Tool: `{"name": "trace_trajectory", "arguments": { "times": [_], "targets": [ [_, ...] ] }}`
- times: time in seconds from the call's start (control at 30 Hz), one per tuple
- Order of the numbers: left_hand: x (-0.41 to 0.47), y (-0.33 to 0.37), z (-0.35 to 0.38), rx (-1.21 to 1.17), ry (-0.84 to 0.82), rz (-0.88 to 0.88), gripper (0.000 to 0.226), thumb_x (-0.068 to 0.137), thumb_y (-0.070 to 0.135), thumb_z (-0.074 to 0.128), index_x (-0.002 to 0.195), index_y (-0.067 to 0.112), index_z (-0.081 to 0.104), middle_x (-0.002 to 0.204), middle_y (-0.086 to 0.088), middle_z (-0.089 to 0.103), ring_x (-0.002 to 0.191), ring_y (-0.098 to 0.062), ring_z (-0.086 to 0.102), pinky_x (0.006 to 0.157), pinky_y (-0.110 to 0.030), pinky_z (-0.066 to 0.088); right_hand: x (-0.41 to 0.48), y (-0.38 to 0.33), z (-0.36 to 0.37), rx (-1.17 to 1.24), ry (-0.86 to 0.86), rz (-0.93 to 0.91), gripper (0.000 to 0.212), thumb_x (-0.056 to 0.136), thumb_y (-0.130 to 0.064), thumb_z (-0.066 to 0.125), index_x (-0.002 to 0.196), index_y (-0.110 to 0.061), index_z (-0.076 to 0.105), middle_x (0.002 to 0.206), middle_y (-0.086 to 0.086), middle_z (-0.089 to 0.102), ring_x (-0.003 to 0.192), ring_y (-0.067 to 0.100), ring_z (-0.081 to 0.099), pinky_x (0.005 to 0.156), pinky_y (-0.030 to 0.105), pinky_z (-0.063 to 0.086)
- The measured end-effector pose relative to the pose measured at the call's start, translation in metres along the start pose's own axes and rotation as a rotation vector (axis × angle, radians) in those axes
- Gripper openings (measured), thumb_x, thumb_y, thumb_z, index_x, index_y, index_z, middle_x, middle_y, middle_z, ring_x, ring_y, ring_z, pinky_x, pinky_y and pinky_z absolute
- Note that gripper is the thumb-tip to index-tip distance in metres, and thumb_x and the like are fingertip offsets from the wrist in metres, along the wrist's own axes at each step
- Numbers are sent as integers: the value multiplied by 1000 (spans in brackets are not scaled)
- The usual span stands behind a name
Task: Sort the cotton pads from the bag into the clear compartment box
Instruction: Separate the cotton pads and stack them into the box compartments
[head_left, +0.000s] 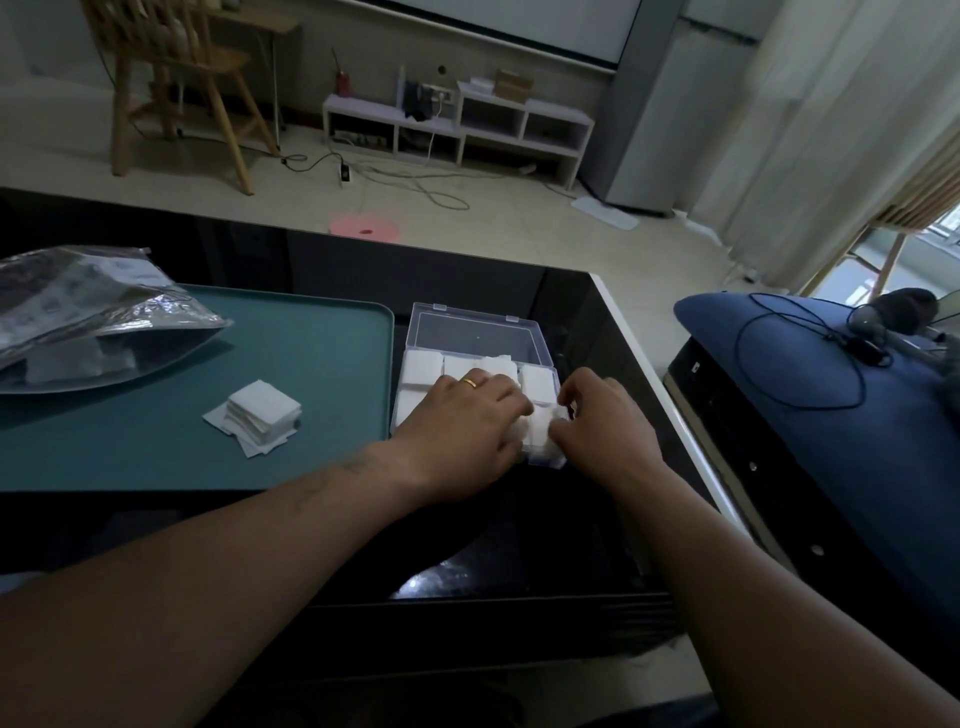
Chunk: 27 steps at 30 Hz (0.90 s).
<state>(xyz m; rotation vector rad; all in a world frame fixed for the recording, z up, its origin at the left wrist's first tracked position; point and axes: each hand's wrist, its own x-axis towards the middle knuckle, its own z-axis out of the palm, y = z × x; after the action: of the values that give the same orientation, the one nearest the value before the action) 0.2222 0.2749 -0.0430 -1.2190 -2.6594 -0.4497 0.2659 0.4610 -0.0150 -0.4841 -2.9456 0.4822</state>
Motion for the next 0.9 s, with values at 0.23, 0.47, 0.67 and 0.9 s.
{"name": "trace_trajectory", "arguments": {
  "times": [0.23,0.47,0.67,0.9],
  "targets": [
    [-3,-1,2,58,-88,64,49,96,51,37,135,29,56,150,6,51,143,-18,41,115,-47,28,4,6,4,22,12,-28,10,93,-28,64,98,-30,73,103,-5,66,89,14,63,80,42,59],
    [-4,-16,-4,4,-9,-126,48,107,43,28,150,30,45,162,2,38,152,-16,26,125,-45,16,10,9,3,7,43,-78,19,95,-39,71,112,-32,67,114,-7,62,101,13,60,90,39,57],
    [-13,-38,-12,24,-238,-243,52,108,48,21,159,38,22,169,-2,22,157,-22,11,126,-51,9,8,-19,13,-178,-100,-363,45,107,-40,45,152,-36,44,158,-7,48,145,20,43,117,49,33],
    [-16,-44,-25,-29,-191,-216,54,109,46,26,161,34,23,170,0,22,157,-20,12,126,-49,11,7,-31,11,-197,-109,-311,43,108,-39,43,150,-35,46,155,-4,51,142,21,46,117,50,33]
  ]
}}
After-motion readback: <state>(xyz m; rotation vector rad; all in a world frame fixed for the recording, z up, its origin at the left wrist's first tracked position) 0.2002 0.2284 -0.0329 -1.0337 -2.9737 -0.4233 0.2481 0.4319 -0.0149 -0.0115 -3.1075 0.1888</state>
